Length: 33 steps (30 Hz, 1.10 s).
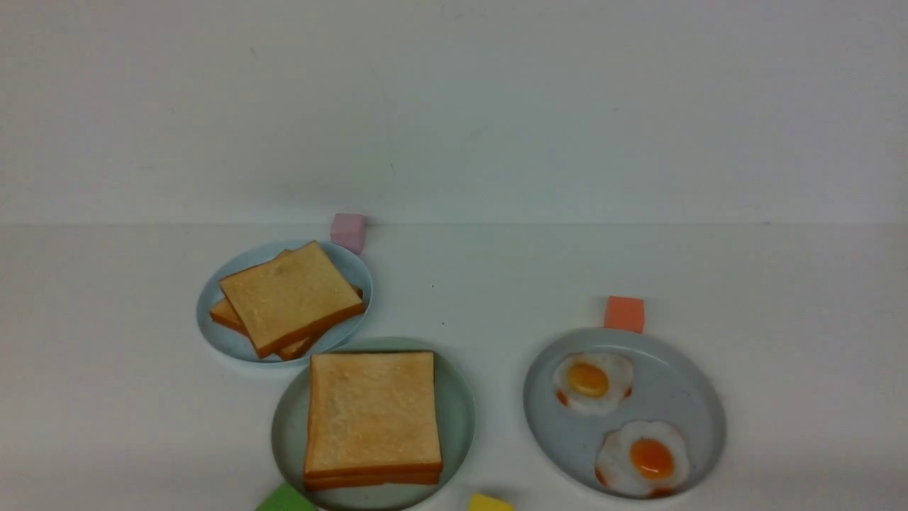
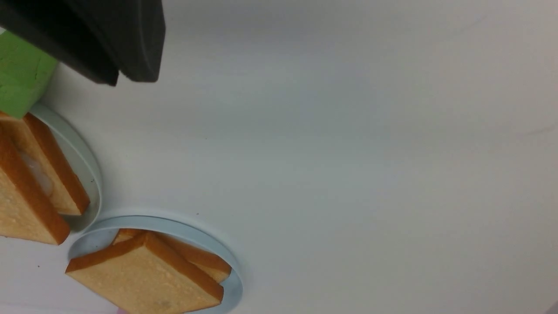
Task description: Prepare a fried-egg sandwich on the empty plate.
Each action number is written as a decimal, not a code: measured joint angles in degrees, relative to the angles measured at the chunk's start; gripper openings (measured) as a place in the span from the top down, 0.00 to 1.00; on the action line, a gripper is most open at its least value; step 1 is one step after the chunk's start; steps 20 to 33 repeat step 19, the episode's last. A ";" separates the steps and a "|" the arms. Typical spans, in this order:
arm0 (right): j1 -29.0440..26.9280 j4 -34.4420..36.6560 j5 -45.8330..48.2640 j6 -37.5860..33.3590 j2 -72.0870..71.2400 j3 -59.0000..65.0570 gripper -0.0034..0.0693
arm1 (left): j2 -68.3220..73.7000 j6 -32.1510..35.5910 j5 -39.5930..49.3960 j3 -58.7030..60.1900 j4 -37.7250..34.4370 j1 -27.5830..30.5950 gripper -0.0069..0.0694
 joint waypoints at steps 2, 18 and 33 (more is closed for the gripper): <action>0.00 0.00 0.00 0.00 0.00 0.00 0.74 | 0.00 0.00 0.00 0.00 0.00 0.00 0.82; 0.00 0.00 0.00 0.00 0.00 0.00 0.73 | 0.00 0.00 0.00 0.00 0.00 0.00 0.81; 0.00 0.00 0.00 0.00 0.00 0.00 0.73 | 0.00 0.00 0.00 0.00 0.00 0.00 0.80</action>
